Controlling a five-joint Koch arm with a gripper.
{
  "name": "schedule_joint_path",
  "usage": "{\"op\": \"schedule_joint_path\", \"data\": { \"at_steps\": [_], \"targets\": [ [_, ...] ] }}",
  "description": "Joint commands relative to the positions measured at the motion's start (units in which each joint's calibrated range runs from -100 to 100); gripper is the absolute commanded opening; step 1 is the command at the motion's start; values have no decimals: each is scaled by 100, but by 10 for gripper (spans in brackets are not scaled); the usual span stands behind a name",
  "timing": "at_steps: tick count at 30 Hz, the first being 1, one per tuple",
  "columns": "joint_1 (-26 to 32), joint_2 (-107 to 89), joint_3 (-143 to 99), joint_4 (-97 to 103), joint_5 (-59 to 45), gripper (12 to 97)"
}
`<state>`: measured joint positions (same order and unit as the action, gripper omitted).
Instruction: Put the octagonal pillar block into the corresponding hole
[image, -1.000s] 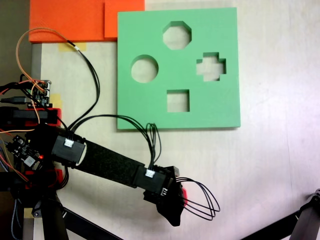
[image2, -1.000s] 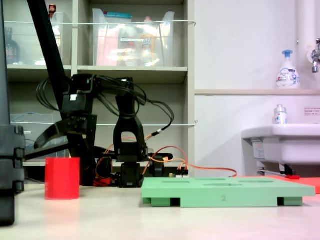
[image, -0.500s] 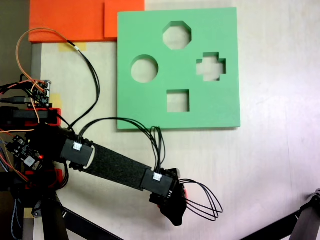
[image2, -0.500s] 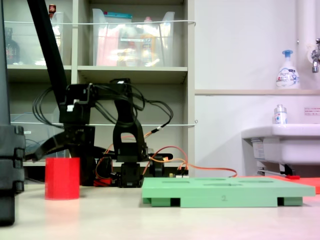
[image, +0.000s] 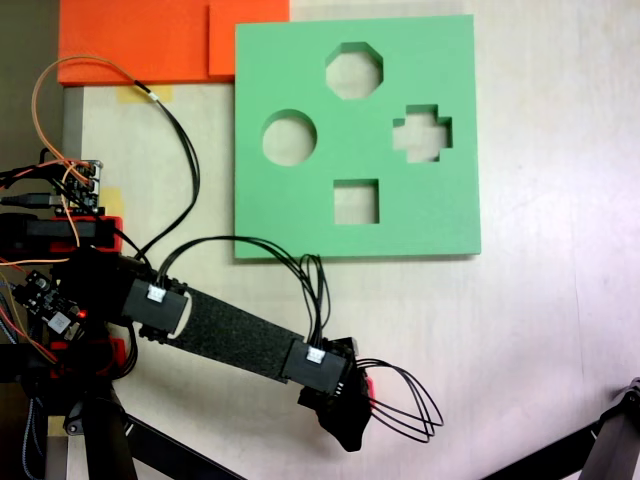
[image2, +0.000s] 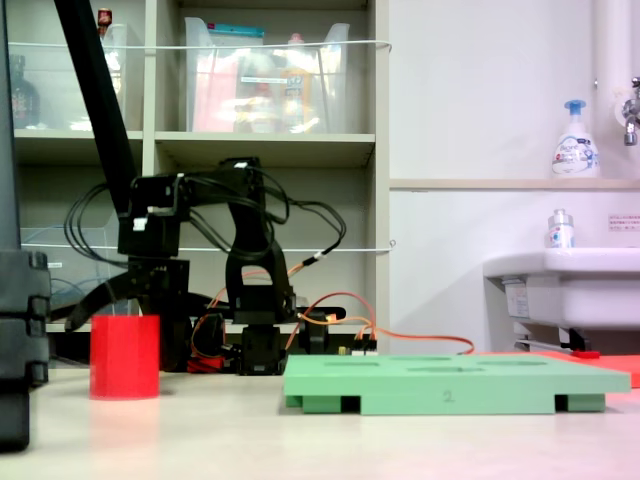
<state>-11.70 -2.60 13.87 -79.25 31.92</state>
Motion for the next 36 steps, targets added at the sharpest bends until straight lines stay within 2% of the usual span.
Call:
{"op": "schedule_joint_path", "data": {
  "at_steps": [1, 4, 8, 11, 30, 36],
  "targets": [
    [-24, -19, 19, 236, -54, 746],
    [-44, -33, -61, 274, -54, 727],
    [-93, -271, -200, 274, -54, 571],
    [-117, -341, -240, 284, -54, 503],
    [-195, -704, -390, 245, -39, 396],
    [-220, -746, -400, 245, -20, 396]
  ]
}}
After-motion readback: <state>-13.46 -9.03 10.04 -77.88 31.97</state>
